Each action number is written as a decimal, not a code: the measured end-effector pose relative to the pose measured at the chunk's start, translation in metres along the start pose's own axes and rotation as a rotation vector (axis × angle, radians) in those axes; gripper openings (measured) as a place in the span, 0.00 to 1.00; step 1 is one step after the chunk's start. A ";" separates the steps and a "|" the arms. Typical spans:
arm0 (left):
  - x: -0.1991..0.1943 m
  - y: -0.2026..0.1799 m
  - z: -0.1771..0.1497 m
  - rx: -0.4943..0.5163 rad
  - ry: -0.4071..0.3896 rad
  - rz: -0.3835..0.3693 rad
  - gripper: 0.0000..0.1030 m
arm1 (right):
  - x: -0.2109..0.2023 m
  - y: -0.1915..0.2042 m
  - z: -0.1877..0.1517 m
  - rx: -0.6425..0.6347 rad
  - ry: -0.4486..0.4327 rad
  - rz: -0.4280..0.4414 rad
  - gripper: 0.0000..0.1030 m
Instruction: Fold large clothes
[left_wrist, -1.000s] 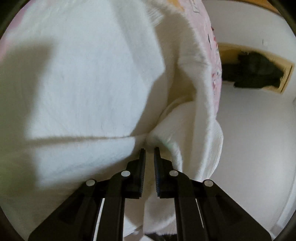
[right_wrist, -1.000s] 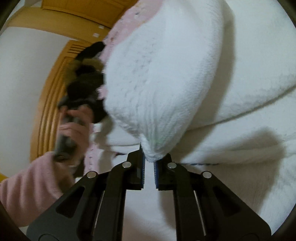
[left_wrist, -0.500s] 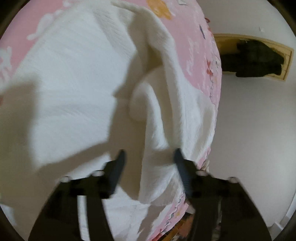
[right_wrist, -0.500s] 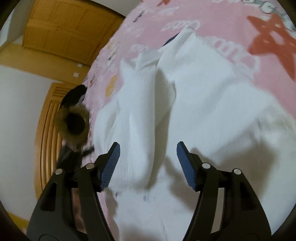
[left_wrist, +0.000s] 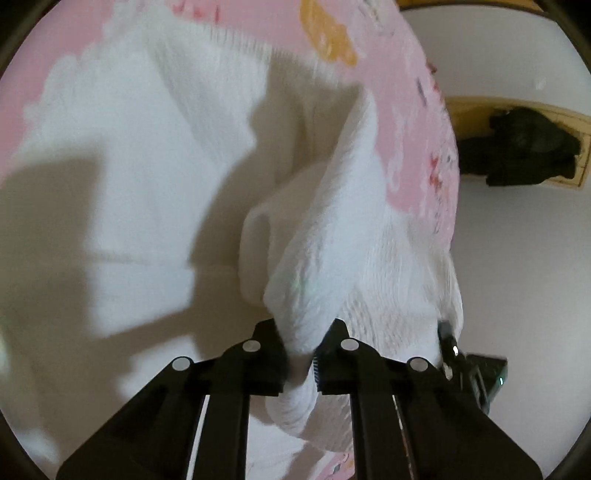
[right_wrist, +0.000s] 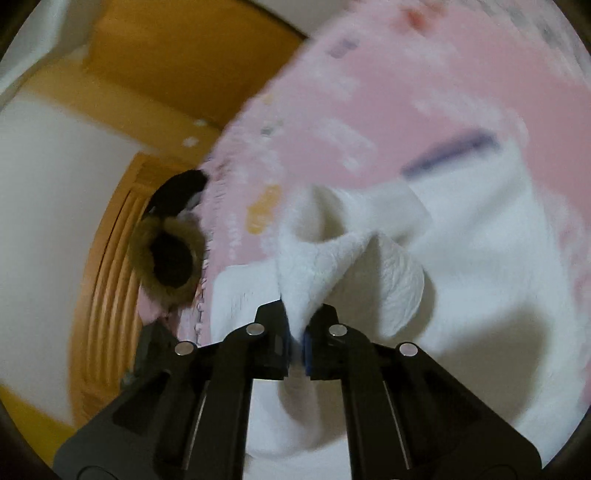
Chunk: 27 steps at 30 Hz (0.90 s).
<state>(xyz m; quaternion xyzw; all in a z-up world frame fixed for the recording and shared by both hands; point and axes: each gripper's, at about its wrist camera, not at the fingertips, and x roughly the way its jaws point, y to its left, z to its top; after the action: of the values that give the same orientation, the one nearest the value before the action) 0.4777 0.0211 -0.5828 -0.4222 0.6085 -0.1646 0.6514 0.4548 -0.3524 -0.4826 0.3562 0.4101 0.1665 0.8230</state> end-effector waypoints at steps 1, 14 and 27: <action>-0.007 0.001 0.004 0.003 -0.012 0.000 0.10 | -0.003 0.006 -0.002 -0.073 -0.001 -0.012 0.04; 0.013 -0.004 -0.012 0.165 0.099 0.147 0.27 | -0.028 -0.059 -0.111 -0.035 0.129 -0.148 0.14; 0.023 -0.087 -0.080 0.339 -0.017 0.209 0.27 | -0.050 -0.001 -0.049 -0.160 0.011 -0.216 0.34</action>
<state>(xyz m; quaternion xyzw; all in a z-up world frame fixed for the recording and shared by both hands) 0.4341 -0.0751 -0.5252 -0.2425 0.6069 -0.1927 0.7320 0.3856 -0.3592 -0.4755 0.2424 0.4360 0.1107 0.8596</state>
